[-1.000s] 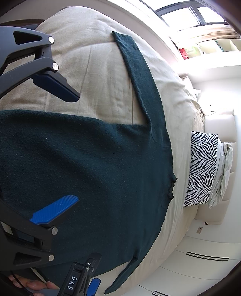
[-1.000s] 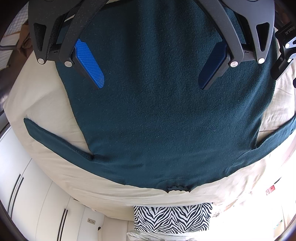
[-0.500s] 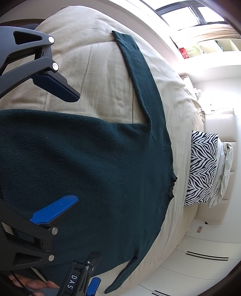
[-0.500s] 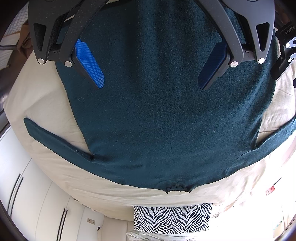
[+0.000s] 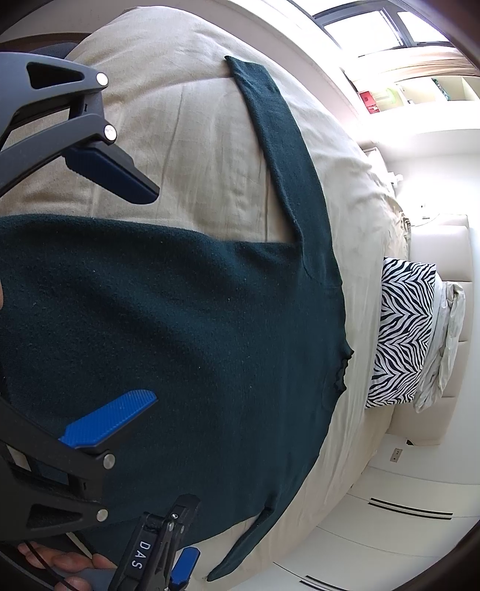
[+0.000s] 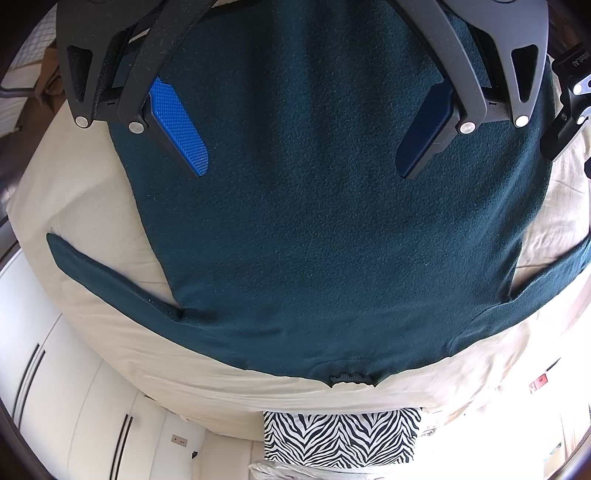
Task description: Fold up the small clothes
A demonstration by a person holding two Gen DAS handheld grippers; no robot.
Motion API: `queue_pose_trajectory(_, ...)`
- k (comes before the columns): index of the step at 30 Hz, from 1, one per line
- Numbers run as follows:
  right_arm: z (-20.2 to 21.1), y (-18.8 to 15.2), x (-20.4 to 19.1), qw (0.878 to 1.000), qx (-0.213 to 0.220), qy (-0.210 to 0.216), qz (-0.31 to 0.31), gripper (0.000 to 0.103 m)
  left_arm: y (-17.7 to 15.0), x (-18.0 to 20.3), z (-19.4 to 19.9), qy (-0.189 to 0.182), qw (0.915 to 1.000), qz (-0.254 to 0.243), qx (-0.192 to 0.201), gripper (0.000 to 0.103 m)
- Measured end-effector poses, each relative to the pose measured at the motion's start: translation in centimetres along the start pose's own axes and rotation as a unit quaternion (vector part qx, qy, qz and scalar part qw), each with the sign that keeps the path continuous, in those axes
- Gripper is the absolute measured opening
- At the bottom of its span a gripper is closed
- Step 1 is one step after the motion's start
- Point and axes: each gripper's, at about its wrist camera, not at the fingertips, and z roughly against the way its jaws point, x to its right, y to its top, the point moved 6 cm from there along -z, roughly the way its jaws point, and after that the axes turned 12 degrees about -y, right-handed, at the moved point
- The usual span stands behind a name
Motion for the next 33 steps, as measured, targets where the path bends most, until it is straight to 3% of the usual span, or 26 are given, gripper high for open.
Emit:
queue_pose_trajectory(14,0.0,0.4,-1.0,1.0,-0.001,-0.002,0.011,0.103,0.1,-1.9,0.6,0.0,0.9999,0.011,0.005,0.103)
queue_pose_trajectory(19,0.5,1.7,-1.1,1.0,0.007,0.028,-0.005,0.103,1.2,-5.9,1.1,-0.02,0.9975,0.064,0.024,0.103)
queue_pose_trajectory(25,2.9,4.1,-1.8,0.988,0.032,0.14,-0.048,0.103,4.9,-15.5,2.2,-0.07,0.9759,0.182,0.098,0.103)
queue_pose_trajectory(29,4.7,5.8,-2.8,0.977,0.055,0.189,-0.079,0.103,6.6,-21.0,1.6,-0.125,0.9534,0.237,0.138,0.103)
queue_pose_trajectory(32,5.7,6.9,-4.0,0.972,0.068,0.207,-0.083,0.103,6.4,-24.6,0.2,-0.122,0.9403,0.301,0.102,0.103)
queue_pose_trajectory(33,5.9,7.2,-4.4,0.972,0.07,0.21,-0.08,0.103,6.1,-25.6,-0.3,-0.135,0.9313,0.328,0.084,0.103)
